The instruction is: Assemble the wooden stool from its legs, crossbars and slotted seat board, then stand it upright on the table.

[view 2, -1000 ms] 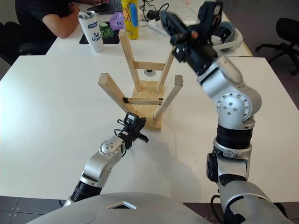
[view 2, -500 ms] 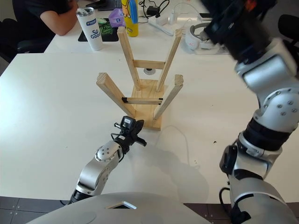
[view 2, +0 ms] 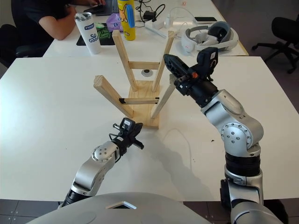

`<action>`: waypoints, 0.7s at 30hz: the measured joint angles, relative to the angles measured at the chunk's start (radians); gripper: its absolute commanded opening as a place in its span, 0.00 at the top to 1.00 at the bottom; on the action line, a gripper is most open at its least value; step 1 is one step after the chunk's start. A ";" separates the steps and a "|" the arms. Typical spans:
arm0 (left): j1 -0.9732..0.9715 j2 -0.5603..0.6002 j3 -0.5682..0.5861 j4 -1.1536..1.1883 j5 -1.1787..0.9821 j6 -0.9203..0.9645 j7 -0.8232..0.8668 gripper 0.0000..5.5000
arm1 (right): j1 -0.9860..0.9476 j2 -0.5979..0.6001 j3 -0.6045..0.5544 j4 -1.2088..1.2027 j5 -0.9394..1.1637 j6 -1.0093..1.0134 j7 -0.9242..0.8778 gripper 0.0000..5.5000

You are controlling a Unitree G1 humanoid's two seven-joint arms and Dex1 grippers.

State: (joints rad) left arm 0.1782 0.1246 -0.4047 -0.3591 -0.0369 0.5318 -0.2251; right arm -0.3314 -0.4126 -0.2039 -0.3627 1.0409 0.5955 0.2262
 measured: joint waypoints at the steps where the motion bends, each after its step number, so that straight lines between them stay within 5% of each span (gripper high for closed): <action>1: 0.046 0.035 -0.006 -0.031 0.000 -0.031 -0.022 1.00 | 0.003 0.003 -0.048 0.002 0.019 -0.003 -0.031 1.00; 8: 0.263 0.195 0.184 -0.379 -0.022 -0.420 -0.091 1.00 | 0.356 0.022 -0.088 -0.212 -0.245 -0.006 -0.300 1.00; 13: 0.279 0.070 0.350 -0.503 -0.060 -0.413 0.080 1.00 | 0.500 0.050 0.057 -0.448 -0.461 -0.003 -0.392 1.00; 21: 0.175 0.029 0.461 -0.517 -0.036 -0.285 0.196 1.00 | 0.448 0.108 0.058 -0.490 -0.554 0.016 -0.450 1.00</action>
State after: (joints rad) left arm 0.3528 0.1539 0.0559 -0.8766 -0.0728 0.2473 -0.0292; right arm 0.1167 -0.3049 -0.1461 -0.8528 0.4870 0.6116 -0.2236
